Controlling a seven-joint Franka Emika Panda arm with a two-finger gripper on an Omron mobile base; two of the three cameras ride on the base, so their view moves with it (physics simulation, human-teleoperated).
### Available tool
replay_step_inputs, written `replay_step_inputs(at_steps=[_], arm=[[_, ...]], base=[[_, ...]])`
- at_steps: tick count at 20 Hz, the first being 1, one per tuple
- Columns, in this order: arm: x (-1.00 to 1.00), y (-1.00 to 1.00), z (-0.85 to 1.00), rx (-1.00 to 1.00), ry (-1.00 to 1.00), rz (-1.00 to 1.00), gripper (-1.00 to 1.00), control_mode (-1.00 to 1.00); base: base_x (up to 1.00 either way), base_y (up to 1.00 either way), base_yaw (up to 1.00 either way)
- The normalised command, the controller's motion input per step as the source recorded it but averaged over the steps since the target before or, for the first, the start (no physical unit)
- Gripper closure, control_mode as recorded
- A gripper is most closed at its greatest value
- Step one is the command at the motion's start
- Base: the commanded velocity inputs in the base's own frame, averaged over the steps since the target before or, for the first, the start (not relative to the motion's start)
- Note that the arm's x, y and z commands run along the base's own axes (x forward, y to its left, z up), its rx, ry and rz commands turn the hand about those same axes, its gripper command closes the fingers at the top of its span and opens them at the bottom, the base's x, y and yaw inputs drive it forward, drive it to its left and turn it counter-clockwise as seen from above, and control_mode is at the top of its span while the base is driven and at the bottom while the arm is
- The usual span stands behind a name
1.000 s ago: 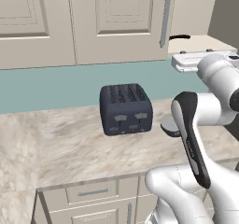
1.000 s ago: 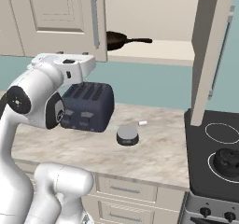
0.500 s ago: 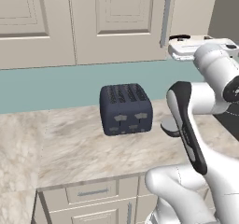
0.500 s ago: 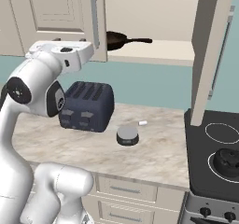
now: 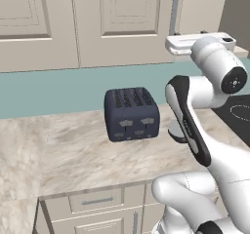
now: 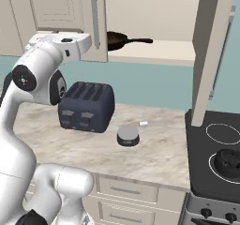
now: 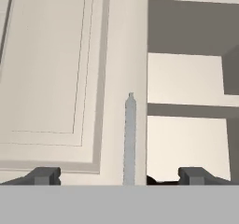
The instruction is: Pick the pan from the cabinet and place it on the stove. Then turn on the stove burner for the pan.
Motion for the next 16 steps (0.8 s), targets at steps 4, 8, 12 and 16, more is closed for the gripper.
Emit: replay_step_inputs(at_steps=[4, 8, 12, 16], arm=[[0.31, 0.0, 0.0, 0.0, 0.0, 0.1, -1.0, -1.0], [0.29, 0.0, 0.0, 0.0, 0.0, 0.09, -1.0, -1.0], [0.28, 0.0, 0.0, 0.0, 0.0, 0.01, -1.0, -1.0], [0.29, 0.0, 0.0, 0.0, 0.0, 0.0, -1.0, -1.0]], base=[[0.0, 0.0, 0.0], [0.0, 0.0, 0.0], [0.0, 0.0, 0.0], [0.0, 0.0, 0.0]])
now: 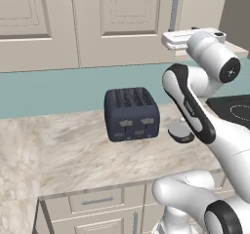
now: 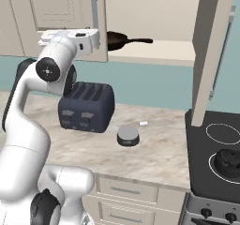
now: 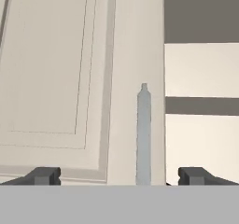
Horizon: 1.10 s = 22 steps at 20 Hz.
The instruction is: Pick the pan from the cabinet and place it on the stove. Then turn on the stove burner for the pan.
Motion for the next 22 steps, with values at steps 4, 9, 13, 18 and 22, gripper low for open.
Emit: replay_step_inputs(at_steps=[4, 9, 13, 18, 22], arm=[[0.33, 0.01, 0.0, 0.0, 0.0, 0.0, -1.0, -1.0], [0.36, 0.03, 0.0, 0.0, 0.0, 0.0, -1.0, -1.0], [0.36, 0.02, 0.0, 0.0, 0.0, 0.0, -1.0, -1.0], [0.38, 0.01, 0.0, 0.0, 0.01, 0.0, -1.0, -1.0], [0.36, 0.09, -0.03, 0.0, 0.02, 0.0, -1.0, -1.0]], base=[[0.0, 0.0, 0.0], [0.0, 0.0, 0.0], [0.0, 0.0, 0.0], [0.0, 0.0, 0.0], [0.0, 0.0, 0.0]])
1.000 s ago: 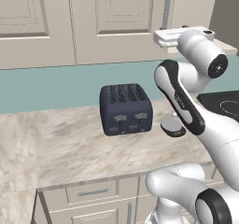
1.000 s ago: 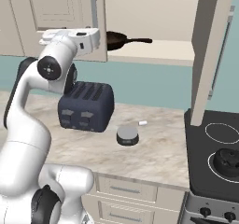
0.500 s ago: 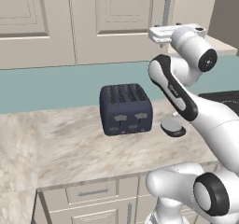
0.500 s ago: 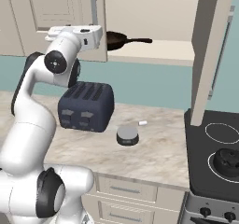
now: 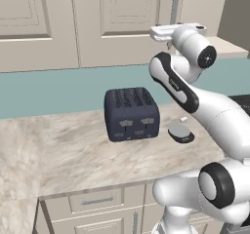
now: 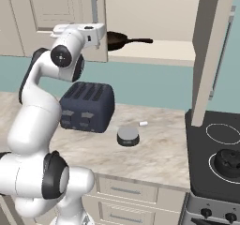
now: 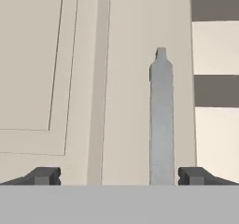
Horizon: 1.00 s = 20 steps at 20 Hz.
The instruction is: Pick the pan from the cabinet and place it on the stove. Then turn on the stove burner for the pan.
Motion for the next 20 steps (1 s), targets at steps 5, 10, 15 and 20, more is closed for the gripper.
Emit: replay_step_inputs(at_steps=[5, 10, 15, 20], arm=[[0.36, 0.08, -0.03, 0.0, 0.02, 0.0, -1.0, -1.0], [0.18, -0.05, 0.0, 0.0, 0.0, 0.0, -1.0, -1.0], [0.01, -0.17, 0.0, 0.0, 0.0, 0.0, -1.0, -1.0], [0.0, -0.22, 0.0, 0.0, 0.0, 0.0, -1.0, -1.0]], base=[[0.0, 0.0, 0.0], [0.0, 0.0, 0.0], [0.0, 0.0, 0.0], [0.0, 0.0, 0.0]])
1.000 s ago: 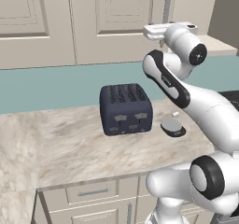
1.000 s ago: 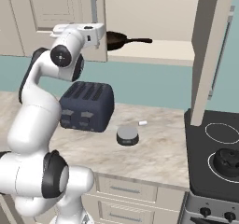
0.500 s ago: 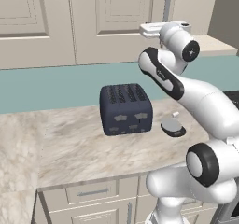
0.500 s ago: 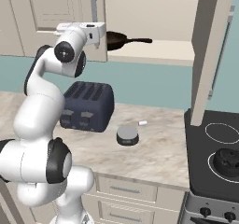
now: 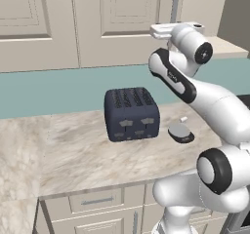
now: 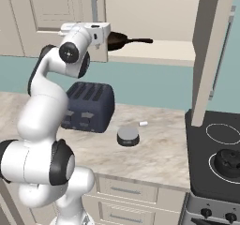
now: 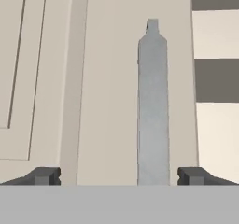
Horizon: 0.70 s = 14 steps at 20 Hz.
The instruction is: Pick the pan from the cabinet and place it on the stove. Then turn on the stove burner for the pan.
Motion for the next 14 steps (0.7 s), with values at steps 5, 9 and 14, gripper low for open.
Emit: replay_step_inputs(at_steps=[5, 9, 14], arm=[[0.02, -0.2, 0.0, 0.0, 0.0, 0.0, -1.0, -1.0], [0.16, -0.06, 0.0, 0.0, 0.0, 0.0, -1.0, -1.0], [0.28, 0.0, -0.01, 0.0, 0.0, 0.0, -1.0, -1.0]], base=[[0.0, 0.0, 0.0], [0.0, 0.0, 0.0], [0.0, 0.0, 0.0]])
